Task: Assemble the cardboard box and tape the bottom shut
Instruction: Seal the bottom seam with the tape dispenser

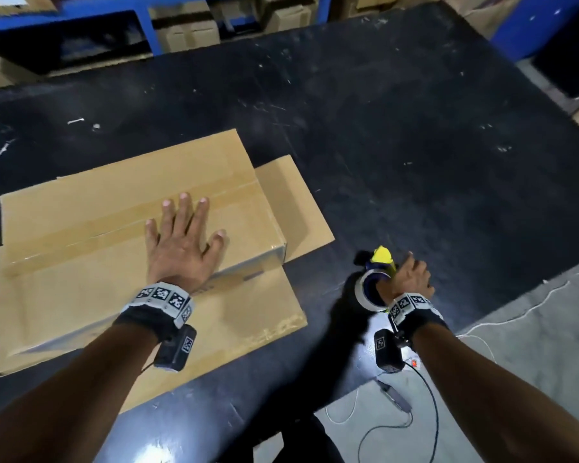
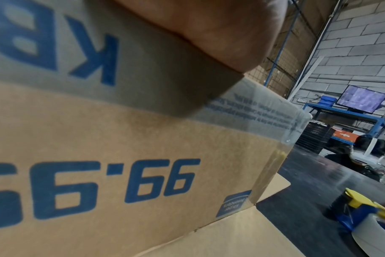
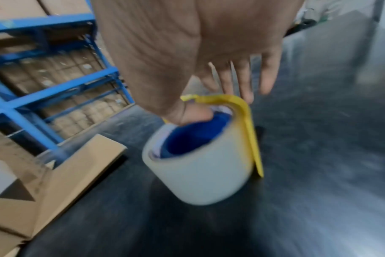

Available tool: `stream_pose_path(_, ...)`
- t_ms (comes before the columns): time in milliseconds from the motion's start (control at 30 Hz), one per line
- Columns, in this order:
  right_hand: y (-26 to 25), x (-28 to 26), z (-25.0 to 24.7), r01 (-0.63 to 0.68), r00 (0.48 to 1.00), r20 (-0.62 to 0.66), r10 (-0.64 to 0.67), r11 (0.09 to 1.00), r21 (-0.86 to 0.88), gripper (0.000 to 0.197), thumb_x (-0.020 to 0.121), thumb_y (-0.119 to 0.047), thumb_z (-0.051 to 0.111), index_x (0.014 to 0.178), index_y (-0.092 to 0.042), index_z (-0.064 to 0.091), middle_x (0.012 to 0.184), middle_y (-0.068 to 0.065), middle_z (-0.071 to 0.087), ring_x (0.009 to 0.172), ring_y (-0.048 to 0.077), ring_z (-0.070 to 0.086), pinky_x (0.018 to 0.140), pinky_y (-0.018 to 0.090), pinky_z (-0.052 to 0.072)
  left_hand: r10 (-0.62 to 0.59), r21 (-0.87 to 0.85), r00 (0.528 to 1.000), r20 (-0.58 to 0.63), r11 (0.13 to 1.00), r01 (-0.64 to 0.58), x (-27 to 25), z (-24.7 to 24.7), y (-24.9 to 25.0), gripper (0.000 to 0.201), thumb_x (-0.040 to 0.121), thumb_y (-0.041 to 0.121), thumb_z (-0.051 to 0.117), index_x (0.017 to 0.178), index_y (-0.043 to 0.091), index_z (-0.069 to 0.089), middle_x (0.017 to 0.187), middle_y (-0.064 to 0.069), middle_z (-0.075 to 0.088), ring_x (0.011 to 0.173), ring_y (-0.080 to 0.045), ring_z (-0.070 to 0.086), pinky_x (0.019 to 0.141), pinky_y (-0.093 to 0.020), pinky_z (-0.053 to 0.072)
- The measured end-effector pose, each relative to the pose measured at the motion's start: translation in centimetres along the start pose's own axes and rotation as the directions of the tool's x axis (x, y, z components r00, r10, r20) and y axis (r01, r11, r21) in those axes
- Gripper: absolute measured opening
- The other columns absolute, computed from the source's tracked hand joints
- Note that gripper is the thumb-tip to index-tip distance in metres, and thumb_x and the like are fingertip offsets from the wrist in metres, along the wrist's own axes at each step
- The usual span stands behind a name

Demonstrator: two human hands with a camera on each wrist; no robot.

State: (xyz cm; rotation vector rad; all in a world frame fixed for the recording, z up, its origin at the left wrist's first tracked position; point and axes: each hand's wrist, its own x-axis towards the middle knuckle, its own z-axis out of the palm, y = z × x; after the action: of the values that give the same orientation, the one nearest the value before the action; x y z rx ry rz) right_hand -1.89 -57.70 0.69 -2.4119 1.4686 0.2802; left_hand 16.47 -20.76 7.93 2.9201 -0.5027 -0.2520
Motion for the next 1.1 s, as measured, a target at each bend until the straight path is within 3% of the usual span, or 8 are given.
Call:
stream_pose_path(67,1.2,0.1,1.2,0.004,0.991,0.134,-0.005,1.0,0.012,0.065,0.082,-0.024,0.071,0.14,-0.006,0.047,0.143,0.02,0.047,0.131,0.042,0.048,0.106,0.051,0.044,0.004,0.011,1.0,-0.018,1.0,-0.004,0.0,0.1,0.0,0.075,0.1,0.069,0.009,0.166,0.034,0.0,0.176,0.001,-0.006,0.162,-0.027,-0.01,0.128,-0.059,-0.001)
stream_pose_path(167,1.5,-0.1,1.9,0.034,0.997,0.065,-0.039,0.997,0.065,0.038,0.09,-0.015,0.063,0.123,0.002,0.056,0.133,0.027,0.057,0.121,0.046,0.057,0.096,0.048,0.047,0.014,0.028,0.999,-0.028,1.0,-0.013,-0.1,0.3,0.0,0.075,0.101,0.069,0.009,0.166,0.034,0.0,0.176,0.001,-0.006,0.162,-0.028,-0.009,0.128,-0.06,0.0)
stream_pose_path(300,0.6,0.0,0.6,0.077,0.992,0.076,-0.099,0.964,0.253,0.036,0.094,-0.02,0.065,0.121,-0.002,0.049,0.12,0.028,0.066,0.113,0.048,0.062,0.088,0.046,0.046,0.021,0.04,0.999,-0.03,0.999,-0.02,-0.4,0.4,0.0,0.074,0.101,0.069,0.008,0.166,0.035,-0.002,0.176,0.0,-0.008,0.162,-0.027,-0.011,0.128,-0.06,0.0)
stream_pose_path(500,-6.0,-0.3,-6.6,0.206,0.956,0.023,-0.292,0.724,0.658,0.053,0.085,-0.015,0.079,0.125,-0.01,0.045,0.099,-0.01,0.059,0.105,0.026,0.064,0.099,0.042,0.049,0.01,0.044,0.999,-0.031,0.999,-0.008,-0.7,0.6,0.4,0.074,0.1,0.069,0.009,0.166,0.037,-0.003,0.176,0.002,-0.009,0.162,-0.026,-0.011,0.129,-0.058,0.0)
stream_pose_path(633,-14.7,-3.6,-11.6,0.521,0.806,-0.182,-0.563,0.528,0.671,0.054,0.085,-0.034,0.08,0.126,-0.016,0.051,0.102,-0.02,0.06,0.094,0.009,0.062,0.089,0.031,0.05,-0.009,0.049,0.999,-0.033,0.999,0.01,-0.5,0.5,0.2,0.074,0.099,0.07,0.01,0.165,0.04,-0.004,0.176,0.004,-0.01,0.162,-0.024,-0.011,0.129,-0.058,0.001)
stream_pose_path(833,-27.6,-9.3,-10.8,0.701,0.602,-0.167,-0.781,0.417,0.579,0.051,0.085,-0.037,0.075,0.125,-0.017,0.051,0.107,-0.001,0.069,0.095,0.022,0.065,0.074,0.024,0.04,-0.021,-0.015,0.998,-0.064,1.0,0.02,-0.7,0.3,0.3,0.075,0.098,0.069,0.02,0.165,0.038,0.008,0.176,0.007,0.0,0.163,-0.023,-0.004,0.128,-0.057,0.002)
stream_pose_path(1000,-30.6,-11.0,-7.2,0.774,0.531,-0.108,-0.84,0.429,0.466,0.058,0.085,-0.037,0.073,0.131,-0.014,0.048,0.121,0.007,0.065,0.107,0.036,0.065,0.081,0.042,0.053,-0.05,-0.042,0.996,-0.073,0.998,0.047,-0.8,0.2,0.5,0.084,0.096,0.069,0.021,0.167,0.025,0.011,0.176,0.01,0.0,0.163,-0.019,-0.005,0.129,-0.054,0.0)
stream_pose_path(1100,-30.2,-11.0,-6.1,0.828,0.497,-0.145,-0.855,0.418,0.374,0.056,0.088,-0.037,0.072,0.132,-0.011,0.049,0.121,0.01,0.066,0.099,0.041,0.065,0.071,0.04,0.049,-0.04,-0.131,0.994,-0.097,0.991,0.027,-0.6,0.1,0.2,0.085,0.093,0.07,0.032,0.164,0.024,0.023,0.175,0.009,0.009,0.163,-0.018,0.001,0.129,-0.053,0.002)
